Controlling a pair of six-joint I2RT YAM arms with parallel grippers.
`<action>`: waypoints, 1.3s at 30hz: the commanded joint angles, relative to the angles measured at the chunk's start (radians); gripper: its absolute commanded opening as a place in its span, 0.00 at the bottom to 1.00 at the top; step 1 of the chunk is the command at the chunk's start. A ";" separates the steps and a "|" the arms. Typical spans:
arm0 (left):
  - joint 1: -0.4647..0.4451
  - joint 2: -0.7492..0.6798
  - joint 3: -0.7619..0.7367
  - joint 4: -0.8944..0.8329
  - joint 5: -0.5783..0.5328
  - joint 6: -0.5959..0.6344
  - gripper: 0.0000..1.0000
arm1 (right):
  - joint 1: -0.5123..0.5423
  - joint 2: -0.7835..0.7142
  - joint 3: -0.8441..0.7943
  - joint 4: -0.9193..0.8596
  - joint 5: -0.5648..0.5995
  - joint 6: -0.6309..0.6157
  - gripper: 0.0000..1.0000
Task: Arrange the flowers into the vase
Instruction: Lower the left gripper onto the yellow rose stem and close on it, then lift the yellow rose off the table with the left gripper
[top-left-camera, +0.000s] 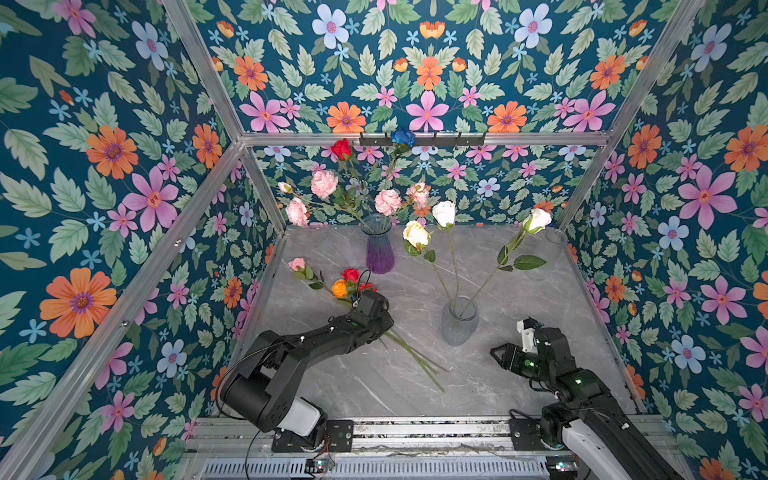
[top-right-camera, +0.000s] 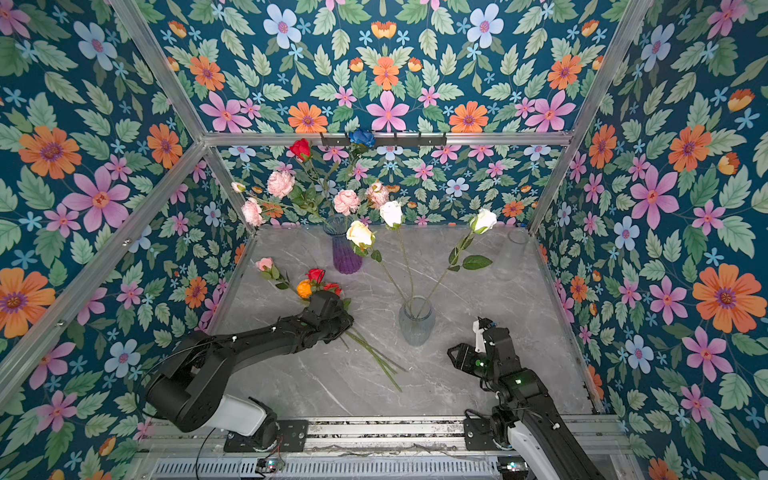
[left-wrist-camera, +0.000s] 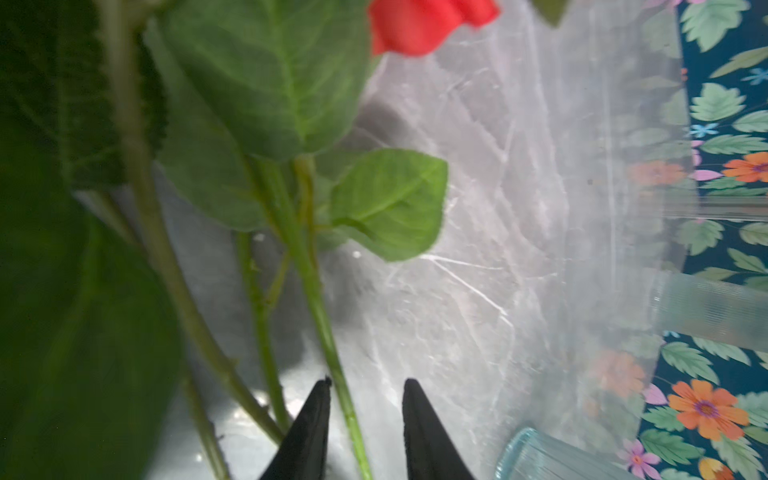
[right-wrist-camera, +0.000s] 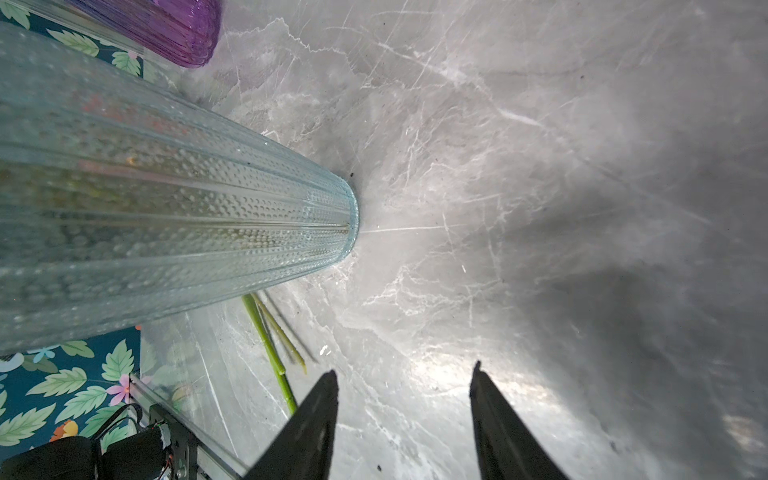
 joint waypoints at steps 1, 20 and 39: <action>-0.001 0.018 0.009 0.008 -0.003 0.001 0.30 | 0.002 0.002 0.003 0.016 0.003 -0.002 0.53; 0.082 -0.251 0.015 0.028 -0.085 0.070 0.00 | 0.002 0.003 0.004 0.017 0.008 -0.002 0.53; 0.082 -0.663 -0.104 0.252 -0.210 0.211 0.00 | 0.002 0.024 0.005 0.018 0.006 0.000 0.53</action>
